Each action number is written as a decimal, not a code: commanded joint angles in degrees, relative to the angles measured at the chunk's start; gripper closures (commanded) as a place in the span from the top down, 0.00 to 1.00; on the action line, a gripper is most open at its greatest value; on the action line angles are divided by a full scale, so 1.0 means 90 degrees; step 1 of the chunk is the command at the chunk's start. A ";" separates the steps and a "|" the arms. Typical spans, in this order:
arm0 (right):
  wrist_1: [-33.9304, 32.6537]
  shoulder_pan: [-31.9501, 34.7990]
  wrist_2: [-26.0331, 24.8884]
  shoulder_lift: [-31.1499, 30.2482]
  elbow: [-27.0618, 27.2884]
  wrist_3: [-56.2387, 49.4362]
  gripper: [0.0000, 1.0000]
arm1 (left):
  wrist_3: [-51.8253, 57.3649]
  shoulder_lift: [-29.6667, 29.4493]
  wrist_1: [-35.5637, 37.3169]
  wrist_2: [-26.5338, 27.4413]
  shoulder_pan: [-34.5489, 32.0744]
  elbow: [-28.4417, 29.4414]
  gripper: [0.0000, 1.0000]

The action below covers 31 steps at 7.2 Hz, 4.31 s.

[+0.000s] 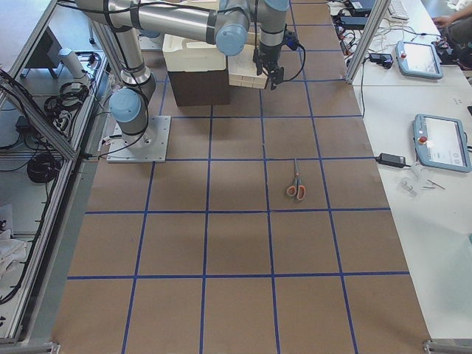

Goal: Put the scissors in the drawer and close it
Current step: 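Move the right gripper out over the grey-and-orange scissors on the table, then lower the right gripper onto the scissors and close it on them, then lift the scissors with the right gripper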

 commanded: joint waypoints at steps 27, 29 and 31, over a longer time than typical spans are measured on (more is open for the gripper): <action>-0.2806 -0.1972 0.0215 0.3815 -0.0989 -0.8481 0.00 | 0.0097 0.0227 -0.0064 -0.0065 -0.0075 -0.0385 1.00; -0.2816 -0.1972 0.0205 0.3806 -0.0999 -0.8481 0.00 | 0.0097 0.0198 -0.0064 -0.0065 -0.0084 -0.0385 1.00; -0.2787 -0.1962 0.0176 0.3563 -0.1009 -0.8442 0.00 | 0.0097 0.0198 -0.0064 -0.0065 -0.0084 -0.0385 1.00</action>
